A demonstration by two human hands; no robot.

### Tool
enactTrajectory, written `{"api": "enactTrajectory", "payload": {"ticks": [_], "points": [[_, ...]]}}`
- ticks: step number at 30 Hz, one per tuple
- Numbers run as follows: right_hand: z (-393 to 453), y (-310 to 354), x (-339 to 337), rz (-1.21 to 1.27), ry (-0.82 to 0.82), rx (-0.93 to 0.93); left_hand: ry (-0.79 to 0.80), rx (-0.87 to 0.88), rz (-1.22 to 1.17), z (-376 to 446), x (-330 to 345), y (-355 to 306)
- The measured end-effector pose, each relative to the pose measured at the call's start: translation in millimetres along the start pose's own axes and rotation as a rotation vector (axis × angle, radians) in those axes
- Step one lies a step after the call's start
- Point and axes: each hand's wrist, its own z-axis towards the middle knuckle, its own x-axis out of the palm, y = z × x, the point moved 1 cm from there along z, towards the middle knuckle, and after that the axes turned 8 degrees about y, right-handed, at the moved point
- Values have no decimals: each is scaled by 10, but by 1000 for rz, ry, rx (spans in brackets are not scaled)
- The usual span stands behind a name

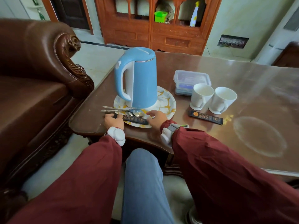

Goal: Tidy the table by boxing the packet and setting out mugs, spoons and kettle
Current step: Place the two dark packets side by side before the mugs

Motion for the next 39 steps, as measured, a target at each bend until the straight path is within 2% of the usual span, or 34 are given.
{"api": "enactTrajectory", "payload": {"ticks": [6,14,22,27,31,34,39], "points": [[35,-38,49,-42,-1,-11,-13,33,7,-74,-40,12],[-2,-87,-7,-17,-36,-14,114,22,-290,-136,37,-102],[-99,-361,-326,96,-164,82,213,40,-491,-416,283,-298],[-231,-674,-602,313,-261,141,350,43,-453,-595,581,-424],[-378,-973,-933,302,-267,158,438,73,-387,-810,907,-479],[-442,-1175,-1120,313,-290,188,474,69,-347,-932,1124,-441],[-526,-1526,-1334,404,-356,268,482,93,-117,-1123,1474,-399]]}}
